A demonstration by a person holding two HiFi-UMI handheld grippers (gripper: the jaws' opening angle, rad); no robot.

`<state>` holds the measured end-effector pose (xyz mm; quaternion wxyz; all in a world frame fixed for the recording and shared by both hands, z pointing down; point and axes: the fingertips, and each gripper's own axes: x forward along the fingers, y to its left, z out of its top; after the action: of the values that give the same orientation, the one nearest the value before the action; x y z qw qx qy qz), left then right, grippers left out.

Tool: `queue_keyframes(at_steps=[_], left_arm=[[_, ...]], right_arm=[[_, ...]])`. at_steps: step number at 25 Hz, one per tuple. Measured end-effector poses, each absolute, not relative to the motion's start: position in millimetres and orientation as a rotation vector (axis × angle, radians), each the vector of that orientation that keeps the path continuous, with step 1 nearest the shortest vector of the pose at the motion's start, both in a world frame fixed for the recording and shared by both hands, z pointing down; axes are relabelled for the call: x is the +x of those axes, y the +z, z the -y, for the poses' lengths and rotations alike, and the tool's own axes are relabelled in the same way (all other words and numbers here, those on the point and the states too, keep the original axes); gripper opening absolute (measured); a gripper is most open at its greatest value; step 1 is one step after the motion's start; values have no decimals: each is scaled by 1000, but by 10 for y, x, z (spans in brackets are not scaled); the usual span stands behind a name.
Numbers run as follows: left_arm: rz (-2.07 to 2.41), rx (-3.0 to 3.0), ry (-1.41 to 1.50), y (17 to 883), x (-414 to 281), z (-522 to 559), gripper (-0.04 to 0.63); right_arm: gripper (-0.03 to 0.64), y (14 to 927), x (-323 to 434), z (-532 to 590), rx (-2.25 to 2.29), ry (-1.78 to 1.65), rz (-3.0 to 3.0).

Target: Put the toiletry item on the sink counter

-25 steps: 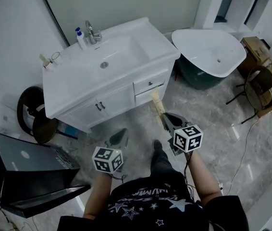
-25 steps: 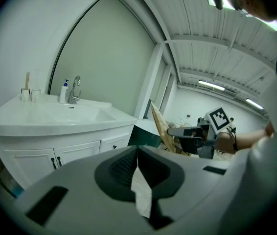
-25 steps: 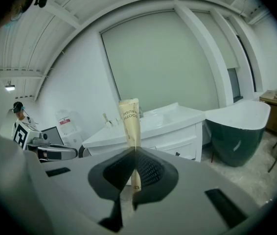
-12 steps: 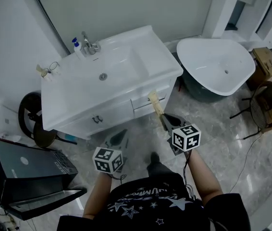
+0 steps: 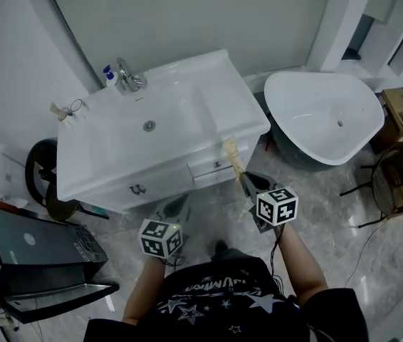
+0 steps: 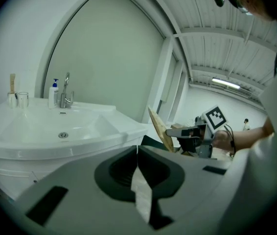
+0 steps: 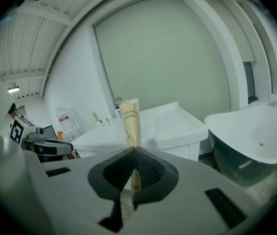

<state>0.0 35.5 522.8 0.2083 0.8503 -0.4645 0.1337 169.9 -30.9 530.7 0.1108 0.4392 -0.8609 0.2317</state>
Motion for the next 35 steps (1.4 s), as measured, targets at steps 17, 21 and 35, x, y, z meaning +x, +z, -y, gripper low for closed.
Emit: queue_keyframes(at_steps=[17, 21, 35], left_arm=[[1420, 2296, 356, 5190, -42, -249, 20], [1380, 2309, 354, 5251, -3, -193, 20], [1307, 2334, 331, 5309, -400, 865, 20]], right_arm=[[15, 5454, 1615, 512, 1155, 717, 2560], [15, 5499, 1660, 507, 1189, 728, 2538], [15, 5539, 1489, 1397, 1280, 713, 2448]])
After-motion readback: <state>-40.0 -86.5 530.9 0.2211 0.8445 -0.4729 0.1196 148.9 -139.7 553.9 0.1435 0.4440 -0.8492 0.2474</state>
